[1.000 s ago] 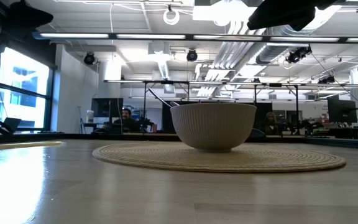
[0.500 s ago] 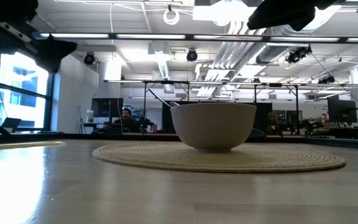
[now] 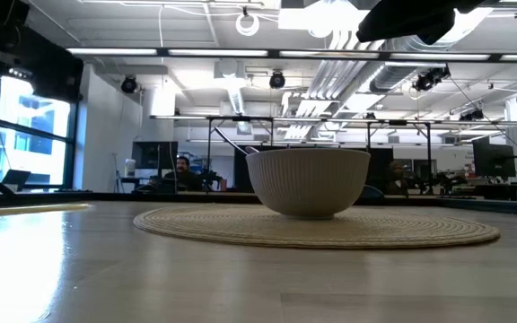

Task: Pick & Place Utensil
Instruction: Put the green cup to the top right of the white bowl on the table placemat

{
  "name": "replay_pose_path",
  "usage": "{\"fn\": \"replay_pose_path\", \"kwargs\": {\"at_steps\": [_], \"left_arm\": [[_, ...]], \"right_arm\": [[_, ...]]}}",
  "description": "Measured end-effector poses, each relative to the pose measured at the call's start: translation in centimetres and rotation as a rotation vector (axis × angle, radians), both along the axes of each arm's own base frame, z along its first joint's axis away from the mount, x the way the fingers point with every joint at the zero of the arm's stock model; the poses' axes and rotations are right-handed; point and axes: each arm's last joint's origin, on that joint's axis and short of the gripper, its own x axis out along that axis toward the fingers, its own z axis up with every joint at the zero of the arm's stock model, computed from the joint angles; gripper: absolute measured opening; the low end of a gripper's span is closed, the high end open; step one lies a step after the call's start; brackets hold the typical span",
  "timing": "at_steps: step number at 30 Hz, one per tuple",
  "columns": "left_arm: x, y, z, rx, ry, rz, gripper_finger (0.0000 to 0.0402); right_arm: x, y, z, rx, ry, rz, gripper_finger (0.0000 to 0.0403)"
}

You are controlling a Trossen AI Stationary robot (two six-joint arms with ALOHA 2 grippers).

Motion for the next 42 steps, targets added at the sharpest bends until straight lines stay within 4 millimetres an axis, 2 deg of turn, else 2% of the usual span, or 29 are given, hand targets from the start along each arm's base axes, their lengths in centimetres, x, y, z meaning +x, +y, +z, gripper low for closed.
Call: {"fn": "replay_pose_path", "kwargs": {"at_steps": [7,18,23,35,42], "left_arm": [[-0.5,-0.4,-1.4,0.066,0.116,-0.22,0.0378],[-1.1,-0.6,-2.1,0.046,0.212,-0.377,0.0378],[-1.1,-0.7,-2.1,0.046,0.213,-0.391,0.0378],[-1.2,-0.6,-2.5,0.087,0.224,-0.406,0.0378],[-1.8,-1.3,-2.5,0.086,0.223,-0.494,0.0379]], "right_arm": [[0.0,0.1,-0.1,0.03,0.021,0.045,0.0074],[-0.1,0.9,-0.3,0.166,0.118,0.252,0.0074],[-0.2,1.1,-0.4,0.209,0.148,0.317,0.0074],[-0.2,1.2,-0.4,0.226,0.16,0.343,0.0074],[-0.2,1.2,-0.4,0.226,0.16,0.343,0.0073]]}}
